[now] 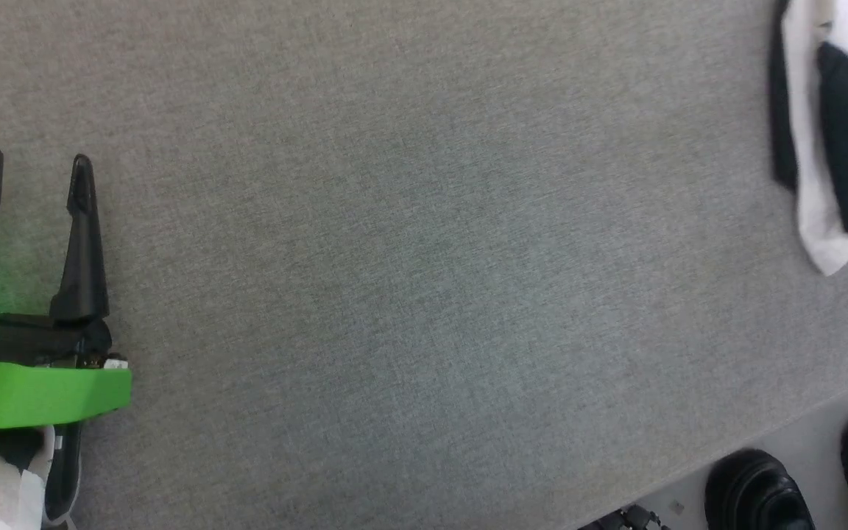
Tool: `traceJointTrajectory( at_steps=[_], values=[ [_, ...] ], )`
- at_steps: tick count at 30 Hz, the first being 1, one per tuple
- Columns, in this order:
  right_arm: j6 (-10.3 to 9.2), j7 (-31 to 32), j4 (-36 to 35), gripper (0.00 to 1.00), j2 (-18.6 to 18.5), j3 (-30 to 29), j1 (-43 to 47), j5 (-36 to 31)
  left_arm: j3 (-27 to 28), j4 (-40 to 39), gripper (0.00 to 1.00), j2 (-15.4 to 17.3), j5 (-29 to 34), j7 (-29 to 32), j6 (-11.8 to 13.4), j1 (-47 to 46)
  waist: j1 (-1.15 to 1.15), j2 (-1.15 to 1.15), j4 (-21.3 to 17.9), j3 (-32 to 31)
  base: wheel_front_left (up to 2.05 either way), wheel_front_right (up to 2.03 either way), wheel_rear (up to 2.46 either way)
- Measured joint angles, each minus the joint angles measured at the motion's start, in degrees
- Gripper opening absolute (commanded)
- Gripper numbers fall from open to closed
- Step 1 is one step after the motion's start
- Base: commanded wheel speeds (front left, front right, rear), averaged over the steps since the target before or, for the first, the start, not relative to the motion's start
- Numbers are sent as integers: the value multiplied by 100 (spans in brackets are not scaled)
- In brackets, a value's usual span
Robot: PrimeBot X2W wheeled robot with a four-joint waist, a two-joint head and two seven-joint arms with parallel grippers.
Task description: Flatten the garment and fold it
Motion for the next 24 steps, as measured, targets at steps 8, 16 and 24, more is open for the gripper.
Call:
traceJointTrajectory(
  at_steps=[8,16,24],
  values=[
    [-1,-522,478,100,119,-817,-285,-634,1,-130,100,26,0,42,23,13,0,0,66,184,0,0,0],
    [-1,-1401,516,100,245,-1192,-488,-981,-54,157,100,-29,-27,-162,54,13,0,0,118,-75,0,0,0],
    [-2,-2549,-448,100,579,-706,-609,-430,-66,730,100,-326,-187,-665,142,129,0,0,237,-714,0,0,0]
  ],
)
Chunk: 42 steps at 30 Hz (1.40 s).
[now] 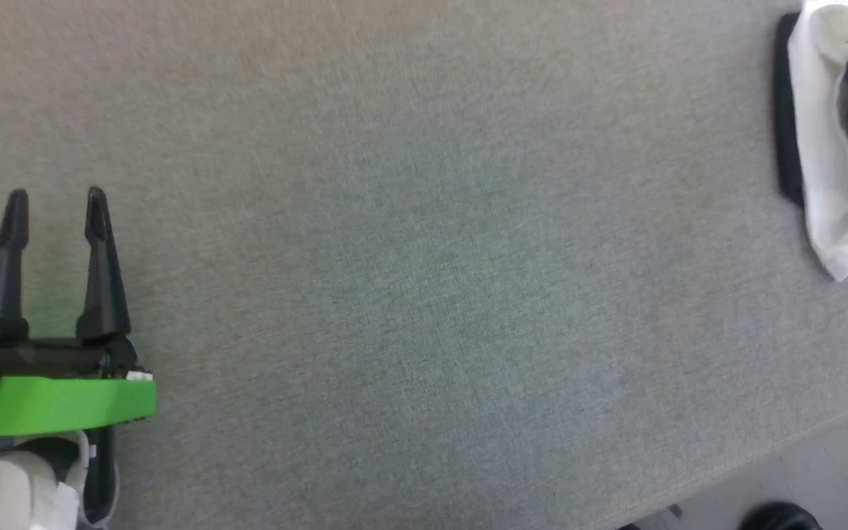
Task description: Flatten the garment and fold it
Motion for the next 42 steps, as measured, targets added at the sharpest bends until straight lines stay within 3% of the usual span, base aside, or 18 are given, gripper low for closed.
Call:
traceJointTrajectory(
  at_steps=[9,17,20,24,33,42],
  values=[
    [1,-567,-2118,100,665,145,522,1101,-116,605,100,-283,-66,-337,62,-4,-1,0,317,-858,0,0,0],
    [0,-1018,-3364,100,1825,-157,1733,1399,-204,1062,100,-491,-47,-512,225,-149,-1,0,934,-1377,0,0,0],
    [-1,-1165,-3537,100,2320,-316,2170,1395,-256,1184,100,-569,-30,-557,272,-203,-1,0,1175,-1555,0,0,0],
    [-1,-1332,-3554,100,2639,-401,2729,1406,-288,1319,100,-653,-7,-581,346,-226,-1,0,1442,-1757,0,0,0],
    [-1,-1575,-2997,100,2699,-294,3843,1902,-421,1631,100,-788,55,-632,412,-290,-1,0,1905,-2164,0,0,0],
    [-1,-1600,-2810,100,2696,-427,4587,1354,-695,2165,100,-842,409,-656,538,-283,-1,0,2080,-2448,0,0,0]
  ],
)
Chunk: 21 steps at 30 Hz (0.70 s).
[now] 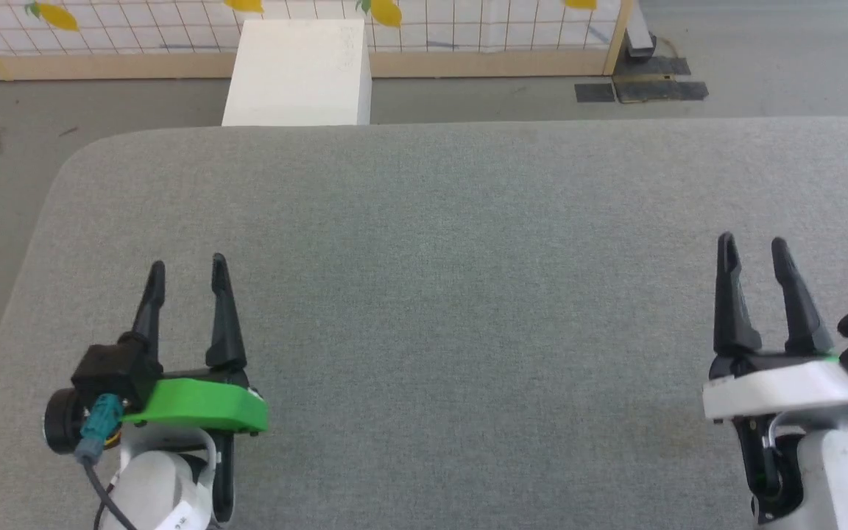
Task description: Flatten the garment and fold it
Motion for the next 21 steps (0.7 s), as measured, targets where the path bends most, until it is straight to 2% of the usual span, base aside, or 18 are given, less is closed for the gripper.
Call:
traceJointTrajectory(
  at_steps=[8,21],
  values=[
    [0,0,47,100,0,101,374,-339,-136,403,100,-35,90,-1,123,180,0,0,-22,-142,0,0,0],
    [0,0,267,100,1,201,667,-417,-332,666,100,-136,57,-1,132,367,0,0,42,-333,0,0,0]
  ],
)
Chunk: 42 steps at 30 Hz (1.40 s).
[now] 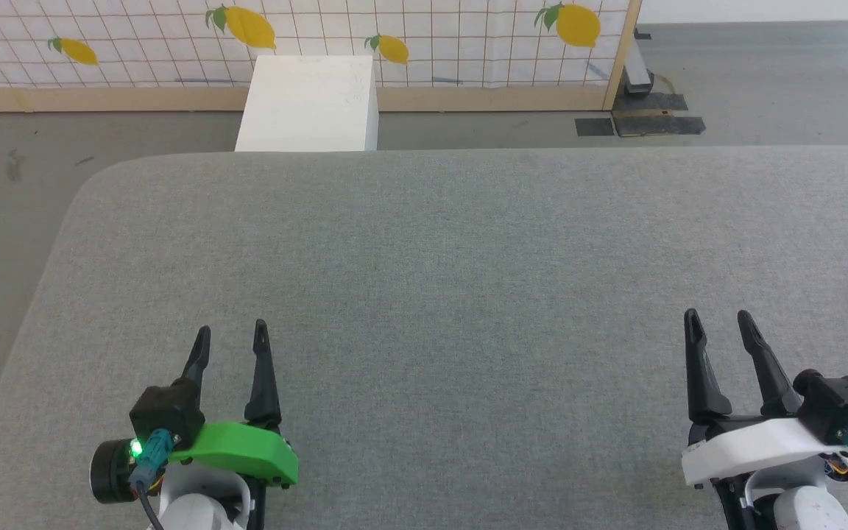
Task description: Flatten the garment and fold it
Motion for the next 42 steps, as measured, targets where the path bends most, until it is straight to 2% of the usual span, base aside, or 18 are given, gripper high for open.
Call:
traceJointTrajectory(
  at_steps=[5,6,42],
  values=[
    [0,0,80,100,1,-3,3,-1,-12,51,100,-1,-1,0,-1,11,0,0,-5,-19,0,0,0],
    [0,0,81,0,0,-3,3,-1,-12,51,0,-1,0,0,-2,10,0,0,-9,-17,0,0,0],
    [0,356,-187,0,0,59,3,-281,68,-211,0,-4,255,358,-36,44,0,0,-20,-91,0,0,0]
  ],
)
